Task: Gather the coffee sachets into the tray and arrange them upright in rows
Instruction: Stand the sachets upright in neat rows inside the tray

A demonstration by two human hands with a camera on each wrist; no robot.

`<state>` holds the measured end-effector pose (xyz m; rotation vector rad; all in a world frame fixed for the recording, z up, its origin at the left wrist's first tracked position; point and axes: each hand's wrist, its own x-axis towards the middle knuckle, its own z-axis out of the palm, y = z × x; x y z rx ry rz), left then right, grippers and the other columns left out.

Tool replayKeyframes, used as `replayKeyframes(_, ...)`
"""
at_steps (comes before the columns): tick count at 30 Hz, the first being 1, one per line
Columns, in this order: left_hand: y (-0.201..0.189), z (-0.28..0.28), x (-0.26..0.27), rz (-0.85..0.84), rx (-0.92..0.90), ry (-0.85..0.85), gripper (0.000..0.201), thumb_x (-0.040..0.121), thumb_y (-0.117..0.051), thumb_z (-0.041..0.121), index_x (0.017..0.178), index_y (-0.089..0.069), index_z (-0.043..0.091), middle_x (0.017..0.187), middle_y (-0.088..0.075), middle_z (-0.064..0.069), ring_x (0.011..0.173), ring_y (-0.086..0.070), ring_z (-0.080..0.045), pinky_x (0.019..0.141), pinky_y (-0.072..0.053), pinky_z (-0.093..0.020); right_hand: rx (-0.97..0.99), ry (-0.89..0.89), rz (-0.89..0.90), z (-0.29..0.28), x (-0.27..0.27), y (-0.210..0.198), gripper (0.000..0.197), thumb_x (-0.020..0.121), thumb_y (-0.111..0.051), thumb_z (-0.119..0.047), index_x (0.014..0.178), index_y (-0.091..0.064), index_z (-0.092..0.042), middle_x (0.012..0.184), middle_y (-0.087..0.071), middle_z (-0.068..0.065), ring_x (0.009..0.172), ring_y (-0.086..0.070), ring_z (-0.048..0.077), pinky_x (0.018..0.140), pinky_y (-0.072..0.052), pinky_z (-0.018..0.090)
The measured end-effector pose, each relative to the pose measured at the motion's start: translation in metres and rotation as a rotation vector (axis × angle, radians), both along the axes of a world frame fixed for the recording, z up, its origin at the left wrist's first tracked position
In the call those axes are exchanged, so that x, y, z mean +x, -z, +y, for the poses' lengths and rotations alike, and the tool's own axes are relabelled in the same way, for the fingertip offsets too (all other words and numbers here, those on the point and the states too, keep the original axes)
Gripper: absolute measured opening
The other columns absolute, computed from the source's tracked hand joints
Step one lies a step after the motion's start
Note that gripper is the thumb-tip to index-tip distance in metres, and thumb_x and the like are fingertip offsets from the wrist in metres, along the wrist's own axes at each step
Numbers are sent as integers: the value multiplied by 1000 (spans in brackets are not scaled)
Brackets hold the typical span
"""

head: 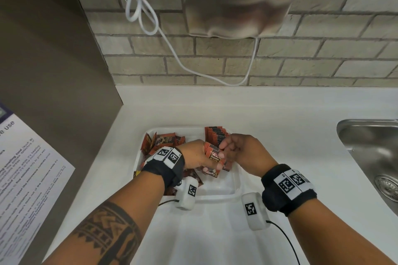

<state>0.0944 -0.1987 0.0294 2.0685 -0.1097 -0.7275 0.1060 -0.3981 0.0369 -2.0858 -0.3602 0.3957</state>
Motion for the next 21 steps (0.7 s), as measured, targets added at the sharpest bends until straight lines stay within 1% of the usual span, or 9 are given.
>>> replayKeyframes(3, 2, 0, -4, 50, -108, -30, 31, 83, -83, 20, 108, -72, 5, 91, -75, -9, 82, -69, -17, 79, -58, -30, 13, 48, -22, -2, 4, 0, 13, 81, -81, -17, 87, -72, -24, 79, -70, 4, 72, -64, 15, 76, -54, 33)
replayKeyframes(5, 6, 4, -4, 89, -155, -40, 33, 87, -79, 17, 116, -69, 6, 107, -75, -15, 90, -72, -22, 79, -59, -33, 4, 76, -40, -5, 6, -1, 11, 83, -80, -18, 84, -73, -26, 85, -73, 6, 77, -65, 17, 76, -52, 30)
replayKeyframes(7, 9, 10, -4, 84, -101, -48, 33, 90, -76, 24, 118, -68, 8, 109, -75, -15, 93, -73, -27, 83, -61, -37, -40, 84, -68, -7, 7, -2, 9, 85, -78, -19, 83, -73, -26, 86, -74, 3, 82, -66, 18, 77, -51, 27)
replayKeyframes(9, 8, 14, -4, 73, 15, -15, 32, 91, -74, 35, 115, -70, 14, 103, -77, -10, 91, -75, -27, 84, -61, -39, -78, 96, -96, -9, 7, -4, 6, 87, -77, -20, 84, -74, -24, 87, -74, 0, 85, -67, 18, 75, -50, 22)
replayKeyframes(11, 5, 19, -3, 42, 198, 52, 25, 93, -70, 39, 106, -72, 18, 87, -76, -2, 72, -72, -17, 75, -60, -32, -123, 105, -134, -10, 6, -6, 3, 87, -76, -20, 85, -75, -22, 86, -74, -2, 82, -66, 14, 67, -46, 10)
replayKeyframes(13, 0, 20, -2, 30, 392, 100, 12, 94, -67, 27, 101, -74, 20, 78, -74, 1, 60, -65, -11, 67, -56, -27, -184, 93, -171, -9, 4, -6, 3, 88, -74, -18, 86, -76, -21, 83, -72, -6, 76, -63, 5, 64, -44, 6)
replayKeyframes(15, -1, 19, -1, 67, 513, 146, 15, 91, -65, 16, 101, -76, 21, 85, -77, -2, 68, -68, -13, 77, -59, -31, -234, 74, -191, -7, 2, -4, 9, 89, -70, -14, 87, -77, -19, 81, -71, -9, 72, -61, 0, 63, -43, 3)
replayKeyframes(17, -2, 11, -2, 144, 522, 189, 17, 89, -64, 14, 97, -77, 20, 91, -78, -3, 70, -66, -15, 82, -57, -33, -274, 51, -182, -3, 0, -1, 15, 90, -64, -9, 86, -76, -18, 80, -71, -9, 68, -61, 2, 58, -41, 2)
replayKeyframes(21, -3, -16, -7, 168, 483, 250, 12, 95, -59, 14, 88, -68, 18, 70, -63, 0, 54, -53, -12, 56, -45, -21, -354, 15, -181, 6, -2, 1, 16, 87, -61, -7, 84, -76, -14, 75, -65, -13, 66, -57, -1, 56, -41, 5)
